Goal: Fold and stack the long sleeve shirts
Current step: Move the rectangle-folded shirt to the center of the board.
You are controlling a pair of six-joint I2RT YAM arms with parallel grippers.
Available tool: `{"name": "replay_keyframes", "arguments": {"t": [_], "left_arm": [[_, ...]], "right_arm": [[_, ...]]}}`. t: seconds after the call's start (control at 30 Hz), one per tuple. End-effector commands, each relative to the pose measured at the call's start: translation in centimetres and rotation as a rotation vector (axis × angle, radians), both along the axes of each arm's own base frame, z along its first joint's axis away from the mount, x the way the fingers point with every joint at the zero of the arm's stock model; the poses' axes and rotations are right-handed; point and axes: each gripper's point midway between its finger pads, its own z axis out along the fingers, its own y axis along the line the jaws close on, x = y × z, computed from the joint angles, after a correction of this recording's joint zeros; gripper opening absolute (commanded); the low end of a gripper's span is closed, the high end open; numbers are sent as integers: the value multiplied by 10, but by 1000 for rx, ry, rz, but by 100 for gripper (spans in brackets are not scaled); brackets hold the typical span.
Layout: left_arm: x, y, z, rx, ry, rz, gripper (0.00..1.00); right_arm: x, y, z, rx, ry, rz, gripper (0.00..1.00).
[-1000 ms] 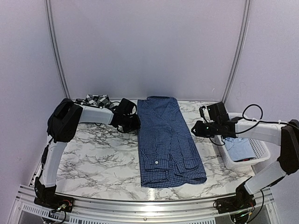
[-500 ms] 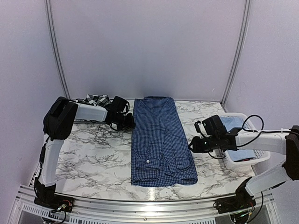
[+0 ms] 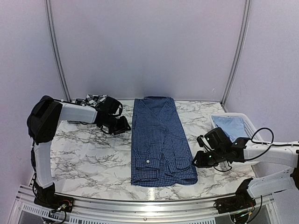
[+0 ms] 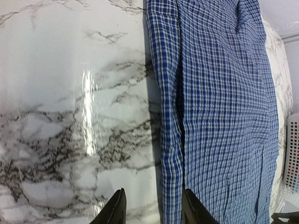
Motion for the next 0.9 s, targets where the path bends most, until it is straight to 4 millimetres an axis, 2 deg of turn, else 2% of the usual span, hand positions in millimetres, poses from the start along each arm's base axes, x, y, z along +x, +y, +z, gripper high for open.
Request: {"name": "replay_keyframes", "arguments": {"t": [0.0,0.07,0.2,0.4,0.53,0.77,0.87], "left_arm": [[-39,-2,18,-21,27,-54,41],[-55,-4,18,-22,39,-81,41],[-84,-10,17,-33,68,-131,40],[-129,-10,5,-36,142,-180,39],[-155,-9,1,-39,179,-208,38],[-191,0,5,-65,219,-234,37],[-207,4,2,-69,245,-242,38]], "right_arm": [[-27,-3,-11,-23,84,13,20],[-36,-3,-15,-44,108,26,19],[-46,-1,-18,-48,128,33,25],[-54,-1,-20,-45,149,32,10],[-62,7,-20,-38,160,53,0],[-93,26,-21,-30,212,103,0],[-102,24,-19,-50,222,104,1]]}}
